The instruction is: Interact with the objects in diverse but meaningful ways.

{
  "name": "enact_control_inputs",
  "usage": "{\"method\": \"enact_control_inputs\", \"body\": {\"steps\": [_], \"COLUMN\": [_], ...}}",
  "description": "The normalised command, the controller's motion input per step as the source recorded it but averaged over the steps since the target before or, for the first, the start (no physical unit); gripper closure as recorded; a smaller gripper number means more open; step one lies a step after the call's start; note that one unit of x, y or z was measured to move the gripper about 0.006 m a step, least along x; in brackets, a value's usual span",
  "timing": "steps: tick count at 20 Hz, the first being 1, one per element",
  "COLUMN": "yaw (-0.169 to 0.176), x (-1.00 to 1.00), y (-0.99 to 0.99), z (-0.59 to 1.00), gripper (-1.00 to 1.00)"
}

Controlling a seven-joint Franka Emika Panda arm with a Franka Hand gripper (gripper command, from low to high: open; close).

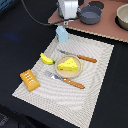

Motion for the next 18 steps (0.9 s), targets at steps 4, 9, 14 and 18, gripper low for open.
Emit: {"method": "enact_control_inputs", "body": {"steps": [4, 9, 14, 18], "yaw": [0.055, 0.054, 0.055, 0.056], "x": [-0.01, -0.03, -0.01, -0.01], "y": [0.0, 0.0, 0.0, 0.0], "z": [-0.33, -0.35, -0.29, -0.28], "gripper": [-1.0, -1.0, -1.0, -1.0]}}
